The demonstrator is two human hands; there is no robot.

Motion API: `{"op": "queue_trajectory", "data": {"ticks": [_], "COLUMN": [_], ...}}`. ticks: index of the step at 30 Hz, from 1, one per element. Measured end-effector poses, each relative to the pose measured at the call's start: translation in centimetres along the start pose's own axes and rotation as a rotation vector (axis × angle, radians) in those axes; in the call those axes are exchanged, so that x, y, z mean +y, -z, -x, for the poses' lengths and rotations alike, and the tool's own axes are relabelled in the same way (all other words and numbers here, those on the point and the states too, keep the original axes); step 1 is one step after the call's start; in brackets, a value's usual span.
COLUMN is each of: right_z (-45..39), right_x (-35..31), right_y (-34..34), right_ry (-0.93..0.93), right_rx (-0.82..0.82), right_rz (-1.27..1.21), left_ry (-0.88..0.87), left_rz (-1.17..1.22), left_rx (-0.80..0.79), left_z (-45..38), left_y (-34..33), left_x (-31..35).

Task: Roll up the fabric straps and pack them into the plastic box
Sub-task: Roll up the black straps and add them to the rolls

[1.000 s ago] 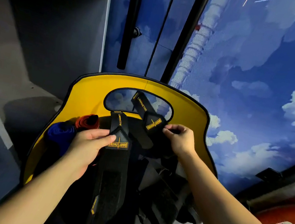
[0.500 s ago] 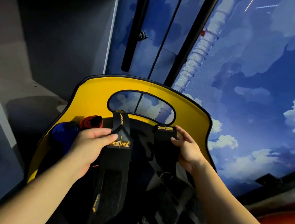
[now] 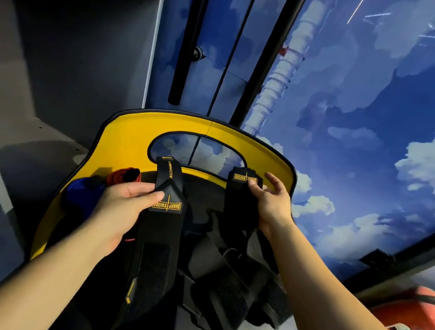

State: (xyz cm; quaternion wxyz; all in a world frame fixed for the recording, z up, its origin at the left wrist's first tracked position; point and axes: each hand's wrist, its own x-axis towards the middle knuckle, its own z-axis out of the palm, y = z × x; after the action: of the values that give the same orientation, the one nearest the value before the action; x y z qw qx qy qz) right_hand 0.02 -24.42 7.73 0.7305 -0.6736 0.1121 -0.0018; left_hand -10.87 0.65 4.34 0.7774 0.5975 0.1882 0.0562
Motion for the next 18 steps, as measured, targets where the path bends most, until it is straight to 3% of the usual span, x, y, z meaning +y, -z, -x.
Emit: {"op": "queue_trajectory", "data": {"ticks": [11, 18], "right_z": [4.3, 10.5], "right_x": [-9.9, -17.6], "right_y": [1.4, 2.4], "right_ry": [0.189, 0.277], "right_rx": [-0.142, -0.239], "right_rz": [0.013, -0.057], "left_ry": [-0.052, -0.102], "left_rz": [0.018, 0.015], "left_rx": [-0.049, -0.067], "left_z": [5.4, 10.8], "left_y": [-1.0, -1.7], "left_x": [4.0, 10.5]}}
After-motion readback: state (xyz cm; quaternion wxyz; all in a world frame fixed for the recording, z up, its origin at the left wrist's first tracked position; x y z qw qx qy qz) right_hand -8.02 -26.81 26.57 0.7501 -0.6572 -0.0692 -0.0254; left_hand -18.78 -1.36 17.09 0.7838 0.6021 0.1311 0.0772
